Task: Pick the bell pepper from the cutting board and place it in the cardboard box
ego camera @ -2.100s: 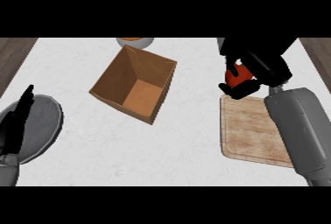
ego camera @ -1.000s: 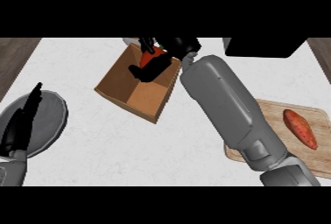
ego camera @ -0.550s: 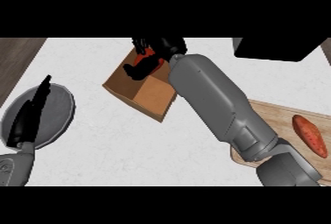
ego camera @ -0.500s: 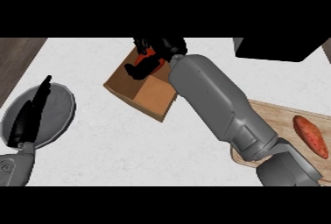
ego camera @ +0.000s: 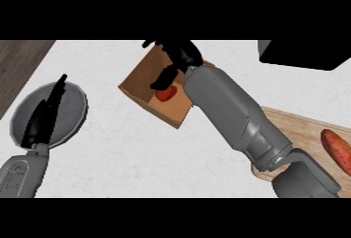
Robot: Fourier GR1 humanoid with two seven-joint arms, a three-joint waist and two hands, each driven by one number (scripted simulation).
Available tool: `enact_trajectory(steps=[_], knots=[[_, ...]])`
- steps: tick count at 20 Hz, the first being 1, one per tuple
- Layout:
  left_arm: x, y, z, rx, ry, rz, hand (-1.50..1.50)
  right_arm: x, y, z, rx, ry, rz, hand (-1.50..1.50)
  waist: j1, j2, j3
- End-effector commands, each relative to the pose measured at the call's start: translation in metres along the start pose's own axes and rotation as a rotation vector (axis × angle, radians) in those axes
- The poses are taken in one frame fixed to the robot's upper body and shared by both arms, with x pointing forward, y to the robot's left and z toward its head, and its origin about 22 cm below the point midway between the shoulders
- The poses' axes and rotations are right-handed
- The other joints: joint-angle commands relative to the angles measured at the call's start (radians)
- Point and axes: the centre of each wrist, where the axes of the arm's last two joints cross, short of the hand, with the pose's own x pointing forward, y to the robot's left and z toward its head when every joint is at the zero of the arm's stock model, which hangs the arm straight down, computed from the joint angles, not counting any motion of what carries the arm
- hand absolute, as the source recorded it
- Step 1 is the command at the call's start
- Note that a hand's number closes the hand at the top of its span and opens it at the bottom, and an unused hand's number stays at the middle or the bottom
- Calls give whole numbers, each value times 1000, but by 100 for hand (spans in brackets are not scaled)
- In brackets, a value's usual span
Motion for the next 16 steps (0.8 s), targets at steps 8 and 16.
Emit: enact_trajectory(steps=[8,16], knots=[[-8,13,0,7,16,5,0,0,-1,2,-221,-137,-223,-150,-5,-2,1],[-19,25,10,54,63,-2,0,-31,-32,0,-274,-164,-450,-150,-85,-15,2]])
